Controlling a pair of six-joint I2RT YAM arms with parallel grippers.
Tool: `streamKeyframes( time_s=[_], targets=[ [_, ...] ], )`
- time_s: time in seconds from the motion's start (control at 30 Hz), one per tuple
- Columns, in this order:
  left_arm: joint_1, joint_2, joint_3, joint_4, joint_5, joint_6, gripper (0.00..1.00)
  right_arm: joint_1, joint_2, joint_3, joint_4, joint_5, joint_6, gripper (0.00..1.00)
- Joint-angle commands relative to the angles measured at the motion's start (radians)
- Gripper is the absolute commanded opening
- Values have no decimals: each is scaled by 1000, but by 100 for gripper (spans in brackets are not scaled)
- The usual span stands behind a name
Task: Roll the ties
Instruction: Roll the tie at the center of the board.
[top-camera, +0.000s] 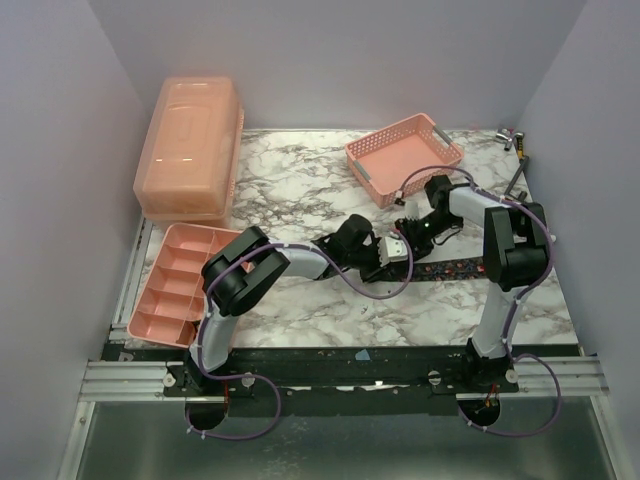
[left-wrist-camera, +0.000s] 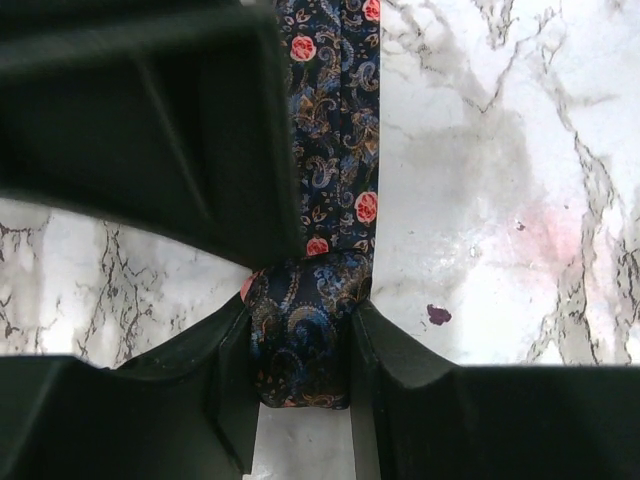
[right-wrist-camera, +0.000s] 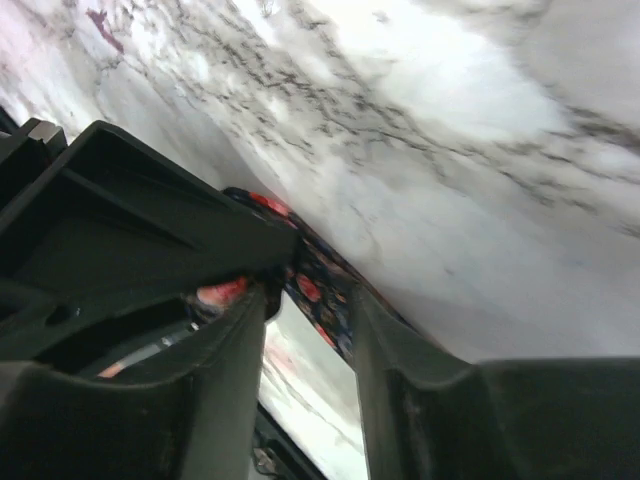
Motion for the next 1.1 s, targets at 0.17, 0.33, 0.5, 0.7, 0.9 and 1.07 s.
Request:
streamKeyframes(
  time_s=[0.17, 0.33, 0.5, 0.7, 0.9, 1.07],
  targets=[
    [25, 43, -26, -290, -39, 110, 24, -96, -138, 108, -236, 210, -561, 63],
    [34, 50, -1, -287, -19, 92, 24, -95, -161, 22, -163, 258, -752, 68],
    [49, 52, 10, -286, -7, 86, 23, -78, -156, -45, -83, 293, -782, 63],
    [50, 32, 2, -304, -22, 143, 23, -73, -111, 41, -119, 280, -635, 40],
    [49, 30, 4, -325, -34, 170, 25, -74, -48, 255, -277, -22, -315, 56],
    [50, 30, 4, -332, -32, 174, 27, -38, -48, 162, -179, -167, -64, 57]
  ],
)
